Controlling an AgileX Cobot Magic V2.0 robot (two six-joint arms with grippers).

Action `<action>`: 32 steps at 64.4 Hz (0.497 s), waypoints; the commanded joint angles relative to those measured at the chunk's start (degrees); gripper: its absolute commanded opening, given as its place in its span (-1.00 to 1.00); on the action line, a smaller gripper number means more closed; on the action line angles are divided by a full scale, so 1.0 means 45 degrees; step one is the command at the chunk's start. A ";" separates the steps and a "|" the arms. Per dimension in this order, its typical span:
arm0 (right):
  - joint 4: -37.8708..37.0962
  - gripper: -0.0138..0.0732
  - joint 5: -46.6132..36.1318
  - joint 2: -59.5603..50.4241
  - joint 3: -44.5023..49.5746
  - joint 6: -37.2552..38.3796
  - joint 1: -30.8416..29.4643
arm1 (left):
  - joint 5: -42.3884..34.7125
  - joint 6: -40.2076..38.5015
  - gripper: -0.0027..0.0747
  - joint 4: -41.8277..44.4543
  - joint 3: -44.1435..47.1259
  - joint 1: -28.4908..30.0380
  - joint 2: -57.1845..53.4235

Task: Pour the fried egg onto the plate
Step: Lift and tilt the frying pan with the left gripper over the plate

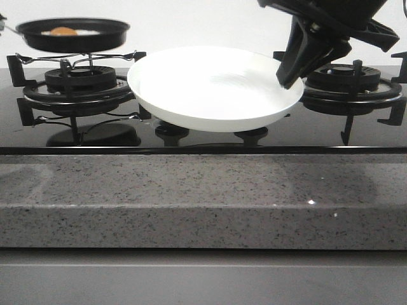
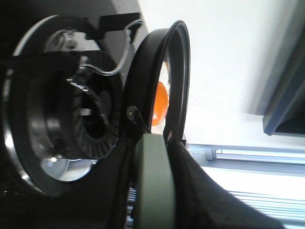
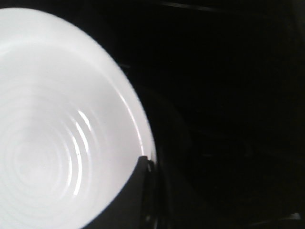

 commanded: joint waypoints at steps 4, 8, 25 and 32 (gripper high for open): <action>0.0136 -0.84 -0.0577 -0.0382 -0.0302 -0.0116 0.0011 | 0.0563 0.0572 -0.98 -0.1270 -0.0386 -0.0155 -0.1621; 0.0136 -0.84 -0.0577 -0.0382 -0.0302 -0.0116 0.0011 | 0.0229 0.0695 -0.98 -0.1048 -0.0386 -0.0224 -0.2087; 0.0136 -0.84 -0.0577 -0.0382 -0.0302 -0.0116 0.0011 | -0.1062 0.0912 -0.98 0.0619 -0.0386 -0.1293 -0.3804; 0.0136 -0.84 -0.0577 -0.0382 -0.0302 -0.0116 0.0011 | -0.1503 0.1094 -0.98 0.0968 -0.0386 -0.1836 -0.4357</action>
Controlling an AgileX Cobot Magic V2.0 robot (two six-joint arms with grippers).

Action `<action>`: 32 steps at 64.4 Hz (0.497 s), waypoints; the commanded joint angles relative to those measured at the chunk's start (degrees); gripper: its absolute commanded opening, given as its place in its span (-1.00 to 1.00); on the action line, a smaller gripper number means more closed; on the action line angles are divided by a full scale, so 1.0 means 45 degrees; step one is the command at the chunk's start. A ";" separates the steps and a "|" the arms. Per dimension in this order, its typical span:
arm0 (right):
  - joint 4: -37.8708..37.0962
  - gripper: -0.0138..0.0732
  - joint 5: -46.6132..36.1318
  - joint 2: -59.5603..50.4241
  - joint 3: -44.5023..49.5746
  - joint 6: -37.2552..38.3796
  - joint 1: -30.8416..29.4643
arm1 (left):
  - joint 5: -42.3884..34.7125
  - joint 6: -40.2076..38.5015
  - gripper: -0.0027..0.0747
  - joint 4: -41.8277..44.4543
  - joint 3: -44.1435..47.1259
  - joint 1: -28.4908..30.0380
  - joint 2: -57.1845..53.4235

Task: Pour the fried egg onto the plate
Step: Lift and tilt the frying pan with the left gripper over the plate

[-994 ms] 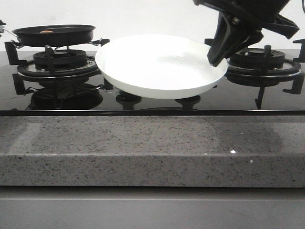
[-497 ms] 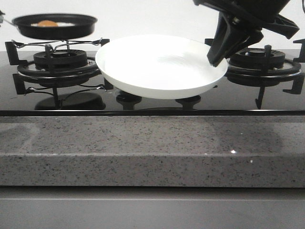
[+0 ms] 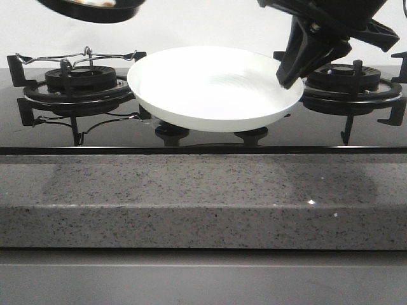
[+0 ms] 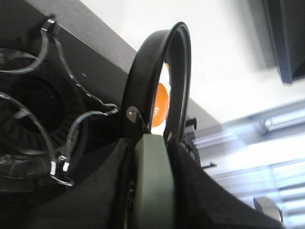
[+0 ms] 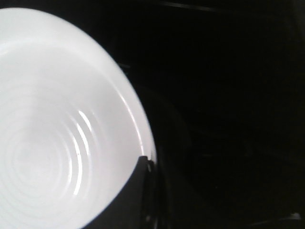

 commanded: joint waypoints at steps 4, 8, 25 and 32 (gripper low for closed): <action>0.0136 -0.84 -0.0577 -0.0382 -0.0302 -0.0116 0.0011 | -0.0333 0.0379 -0.98 -0.0762 -0.0386 -0.0809 -0.1314; 0.0136 -0.84 -0.0577 -0.0382 -0.0302 -0.0116 0.0011 | -0.0751 0.0438 -0.98 -0.0407 -0.0386 -0.1160 -0.1588; 0.0136 -0.84 -0.0577 -0.0382 -0.0302 -0.0116 0.0011 | -0.2487 0.1107 -0.98 0.1470 -0.0386 -0.3104 -0.2527; 0.0136 -0.84 -0.0577 -0.0382 -0.0302 -0.0116 0.0011 | -0.3148 0.1767 -0.98 0.1857 -0.0386 -0.3949 -0.2873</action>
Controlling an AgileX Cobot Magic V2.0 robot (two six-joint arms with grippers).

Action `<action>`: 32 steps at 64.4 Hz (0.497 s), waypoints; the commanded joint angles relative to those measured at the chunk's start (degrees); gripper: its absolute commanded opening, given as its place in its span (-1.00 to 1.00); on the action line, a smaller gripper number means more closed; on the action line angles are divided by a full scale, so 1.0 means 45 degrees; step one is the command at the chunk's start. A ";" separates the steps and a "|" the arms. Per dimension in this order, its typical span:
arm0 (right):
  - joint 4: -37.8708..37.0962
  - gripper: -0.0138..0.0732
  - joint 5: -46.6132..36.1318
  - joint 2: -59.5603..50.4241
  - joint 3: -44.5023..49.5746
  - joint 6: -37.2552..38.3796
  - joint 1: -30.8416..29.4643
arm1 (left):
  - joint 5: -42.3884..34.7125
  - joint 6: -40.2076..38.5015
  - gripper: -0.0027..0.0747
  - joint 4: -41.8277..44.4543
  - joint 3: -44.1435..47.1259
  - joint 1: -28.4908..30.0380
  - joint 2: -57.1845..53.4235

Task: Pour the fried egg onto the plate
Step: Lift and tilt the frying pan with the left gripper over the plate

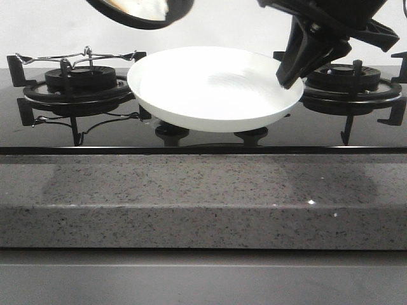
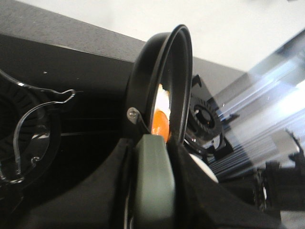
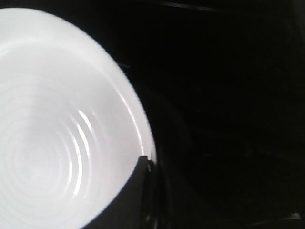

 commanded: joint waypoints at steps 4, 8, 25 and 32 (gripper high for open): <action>0.0136 -0.84 -0.0577 -0.0382 -0.0302 -0.0116 0.0011 | -0.1121 0.1179 -0.98 -0.0688 -0.0433 -0.1091 -0.0943; 0.0136 -0.84 -0.0577 -0.0382 -0.0302 -0.0116 0.0011 | -0.1411 0.1776 -0.98 -0.0595 -0.0433 -0.1444 -0.1114; 0.0136 -0.84 -0.0577 -0.0382 -0.0302 -0.0116 0.0011 | -0.1912 0.5030 -0.98 -0.0178 -0.0433 -0.2683 -0.1482; 0.0136 -0.84 -0.0577 -0.0382 -0.0302 -0.0116 0.0011 | -0.2074 0.6412 -0.98 -0.0151 -0.0433 -0.3156 -0.1546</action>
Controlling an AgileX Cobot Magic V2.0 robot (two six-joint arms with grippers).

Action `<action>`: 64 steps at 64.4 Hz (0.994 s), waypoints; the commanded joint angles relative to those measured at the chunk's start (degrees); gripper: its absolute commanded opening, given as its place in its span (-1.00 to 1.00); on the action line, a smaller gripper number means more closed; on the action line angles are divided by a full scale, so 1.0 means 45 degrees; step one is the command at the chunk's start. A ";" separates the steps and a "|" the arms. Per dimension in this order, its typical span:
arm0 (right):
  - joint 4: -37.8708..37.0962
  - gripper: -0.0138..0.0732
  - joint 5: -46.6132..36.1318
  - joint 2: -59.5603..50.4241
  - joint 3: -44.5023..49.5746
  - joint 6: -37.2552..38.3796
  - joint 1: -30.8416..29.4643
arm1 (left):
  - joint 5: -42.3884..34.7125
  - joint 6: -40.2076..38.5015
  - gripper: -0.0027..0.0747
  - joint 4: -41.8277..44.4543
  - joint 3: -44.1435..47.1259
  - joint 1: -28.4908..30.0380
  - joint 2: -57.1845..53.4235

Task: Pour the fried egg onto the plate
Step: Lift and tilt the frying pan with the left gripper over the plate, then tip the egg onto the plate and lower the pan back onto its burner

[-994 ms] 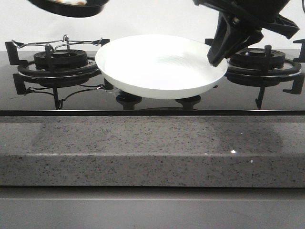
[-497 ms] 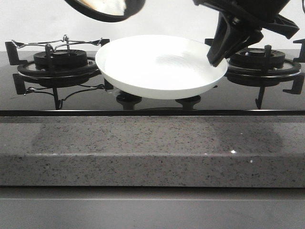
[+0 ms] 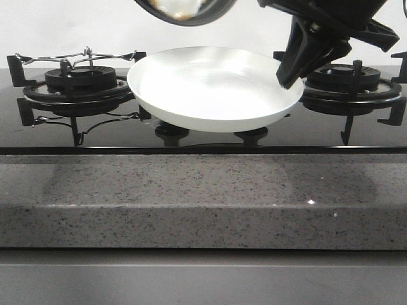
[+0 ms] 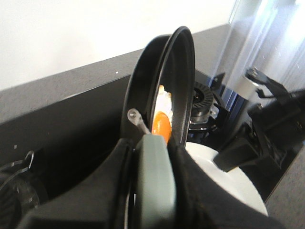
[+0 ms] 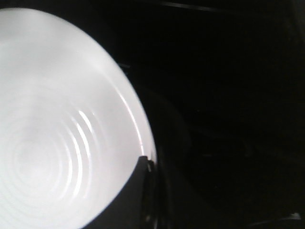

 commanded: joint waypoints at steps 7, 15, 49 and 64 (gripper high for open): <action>0.0136 -0.84 -0.0577 -0.0382 -0.0302 -0.0116 0.0011 | -0.1136 0.2391 -0.98 -0.0910 -0.0433 -0.0759 -0.0592; 0.0136 -0.84 -0.0577 -0.0382 -0.0302 -0.0116 0.0011 | -0.1626 0.3228 -0.98 -0.0910 -0.0433 -0.1029 -0.0592; 0.0136 -0.84 -0.0577 -0.0382 -0.0302 -0.0116 0.0011 | -0.1801 0.3224 -0.98 -0.0849 -0.0433 -0.1031 -0.0592; 0.0136 -0.84 -0.0577 -0.0382 -0.0302 -0.0116 0.0011 | -0.2113 0.0368 -0.98 -0.0821 -0.0433 -0.0104 -0.0382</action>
